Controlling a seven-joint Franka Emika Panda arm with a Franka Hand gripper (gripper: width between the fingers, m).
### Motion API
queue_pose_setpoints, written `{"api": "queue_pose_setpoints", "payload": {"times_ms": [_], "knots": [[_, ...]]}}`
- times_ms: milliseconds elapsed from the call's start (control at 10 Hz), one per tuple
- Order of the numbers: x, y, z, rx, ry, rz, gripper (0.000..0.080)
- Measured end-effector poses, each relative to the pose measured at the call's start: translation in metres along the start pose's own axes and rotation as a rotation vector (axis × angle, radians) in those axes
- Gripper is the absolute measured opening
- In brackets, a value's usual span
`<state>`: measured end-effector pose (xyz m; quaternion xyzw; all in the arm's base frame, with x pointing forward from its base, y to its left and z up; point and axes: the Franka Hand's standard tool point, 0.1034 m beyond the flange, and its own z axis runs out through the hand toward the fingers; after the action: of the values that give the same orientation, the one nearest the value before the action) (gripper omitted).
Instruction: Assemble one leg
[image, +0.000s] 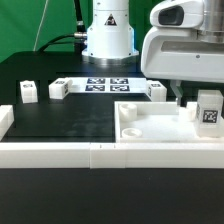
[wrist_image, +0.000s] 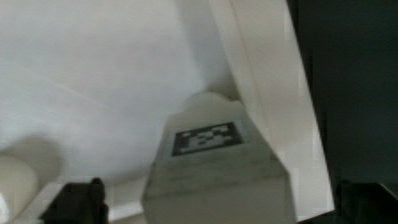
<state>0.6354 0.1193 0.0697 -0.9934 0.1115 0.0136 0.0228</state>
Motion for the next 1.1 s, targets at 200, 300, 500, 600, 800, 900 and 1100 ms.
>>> {"api": "queue_pose_setpoints", "payload": {"times_ms": [200,300,500,600,800,900,1100], "knots": [[-0.0017,0.0036,0.0029,-0.001,0.000,-0.104,0.0649],[-0.0014,0.0044,0.0028,-0.002,0.000,-0.155,0.0649],[-0.0016,0.0044,0.0033,-0.002,-0.001,-0.144,0.0398],[-0.0016,0.0044,0.0034,-0.002,-0.001,-0.144,0.0398],[-0.0016,0.0044,0.0034,-0.002,-0.001,-0.144,0.0290],[-0.0016,0.0044,0.0034,-0.001,-0.001,-0.141,0.0290],[-0.0016,0.0044,0.0036,-0.001,-0.001,-0.113,0.0290]]}}
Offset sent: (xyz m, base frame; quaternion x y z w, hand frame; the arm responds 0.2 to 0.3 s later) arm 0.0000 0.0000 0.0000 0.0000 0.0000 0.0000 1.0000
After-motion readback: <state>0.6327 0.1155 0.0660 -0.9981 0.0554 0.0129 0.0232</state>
